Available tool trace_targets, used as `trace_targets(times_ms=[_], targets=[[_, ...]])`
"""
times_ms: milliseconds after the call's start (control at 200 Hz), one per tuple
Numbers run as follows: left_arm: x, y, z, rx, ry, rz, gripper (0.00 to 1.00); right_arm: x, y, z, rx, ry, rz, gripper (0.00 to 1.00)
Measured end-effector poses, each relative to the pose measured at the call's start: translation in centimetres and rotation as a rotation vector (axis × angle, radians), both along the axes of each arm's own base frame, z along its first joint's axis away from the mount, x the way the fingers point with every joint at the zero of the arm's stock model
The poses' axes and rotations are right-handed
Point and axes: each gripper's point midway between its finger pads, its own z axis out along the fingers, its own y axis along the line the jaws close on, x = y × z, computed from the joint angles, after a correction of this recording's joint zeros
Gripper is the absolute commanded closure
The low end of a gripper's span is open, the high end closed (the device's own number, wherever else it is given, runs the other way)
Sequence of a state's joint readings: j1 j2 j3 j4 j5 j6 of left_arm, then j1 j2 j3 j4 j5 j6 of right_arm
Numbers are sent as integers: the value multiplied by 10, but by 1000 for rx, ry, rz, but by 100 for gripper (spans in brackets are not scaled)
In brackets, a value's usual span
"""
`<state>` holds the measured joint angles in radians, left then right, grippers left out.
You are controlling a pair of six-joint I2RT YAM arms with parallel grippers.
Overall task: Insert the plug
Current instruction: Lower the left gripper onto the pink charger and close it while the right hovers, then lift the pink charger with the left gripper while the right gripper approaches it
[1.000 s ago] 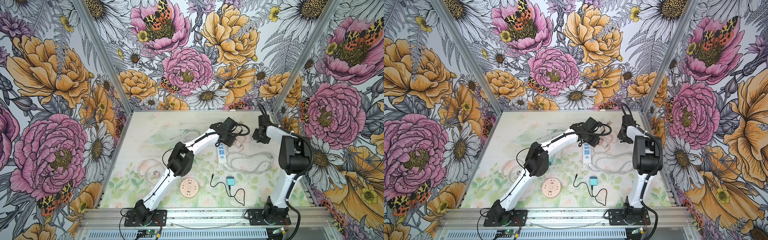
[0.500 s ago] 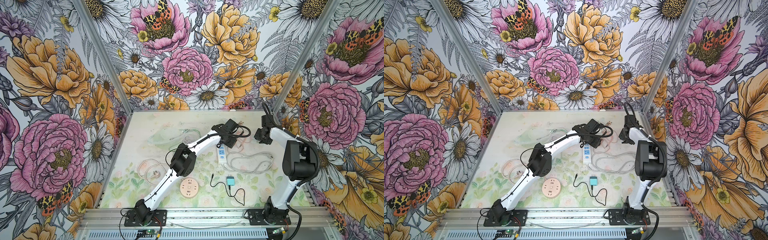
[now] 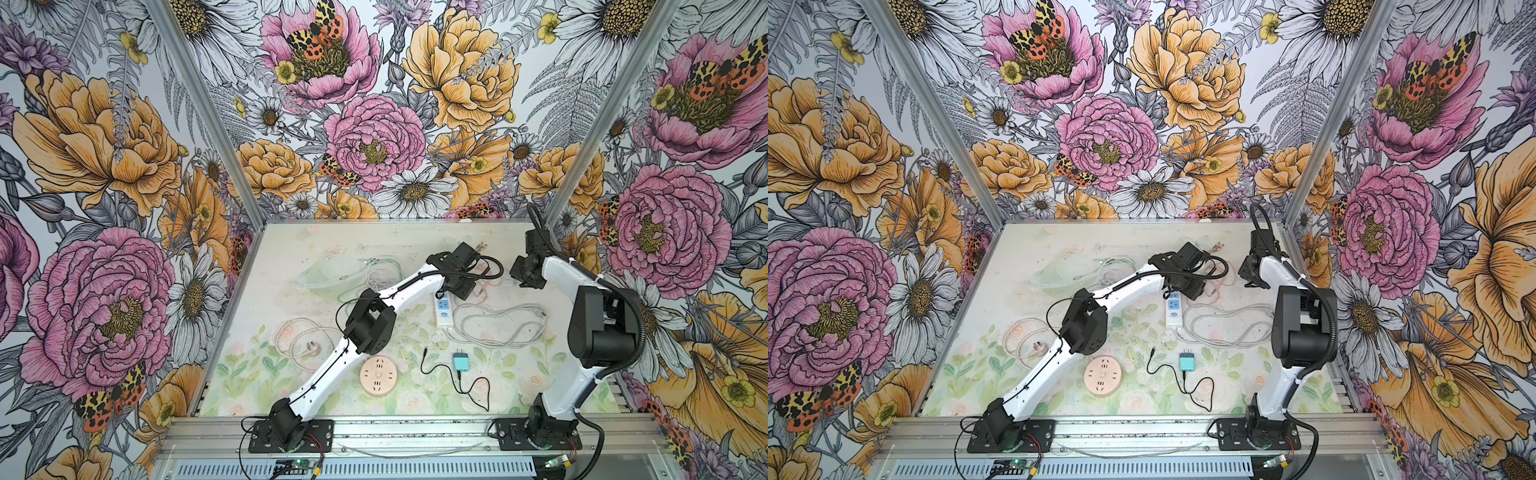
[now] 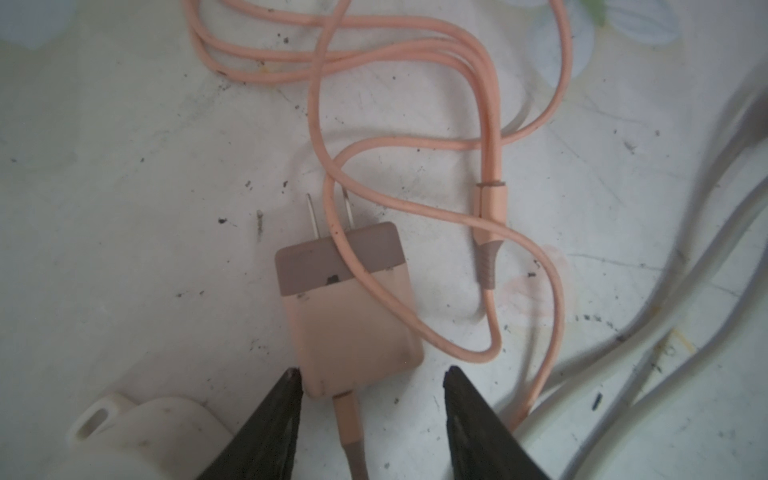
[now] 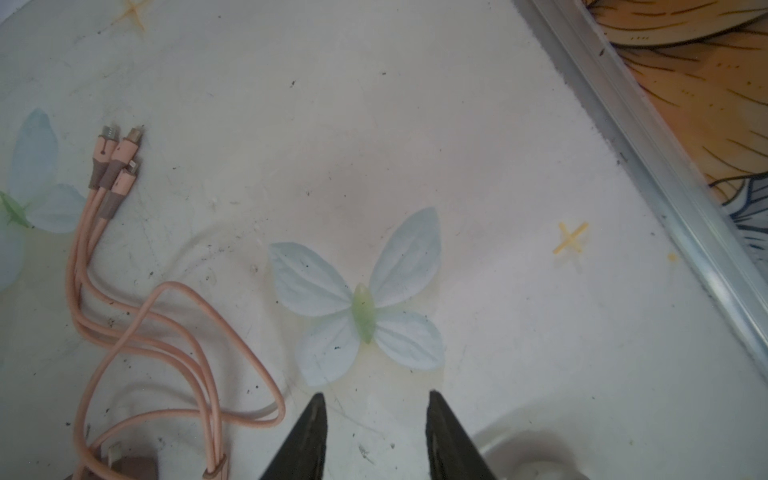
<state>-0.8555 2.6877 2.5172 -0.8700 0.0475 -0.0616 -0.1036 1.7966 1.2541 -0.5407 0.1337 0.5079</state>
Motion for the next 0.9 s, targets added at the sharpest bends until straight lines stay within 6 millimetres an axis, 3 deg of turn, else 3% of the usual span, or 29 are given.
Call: trace_targets(times_ms=[465, 615, 901], targets=[[11, -5, -7, -22, -18, 79, 44, -8, 2, -2, 11, 7, -2, 58], [17, -6, -7, -31, -42, 110, 63, -10, 4, 0, 17, 1, 1, 57], [20, -1, -6, -14, -66, 125, 65, -13, 9, 13, 38, -32, 16, 57]])
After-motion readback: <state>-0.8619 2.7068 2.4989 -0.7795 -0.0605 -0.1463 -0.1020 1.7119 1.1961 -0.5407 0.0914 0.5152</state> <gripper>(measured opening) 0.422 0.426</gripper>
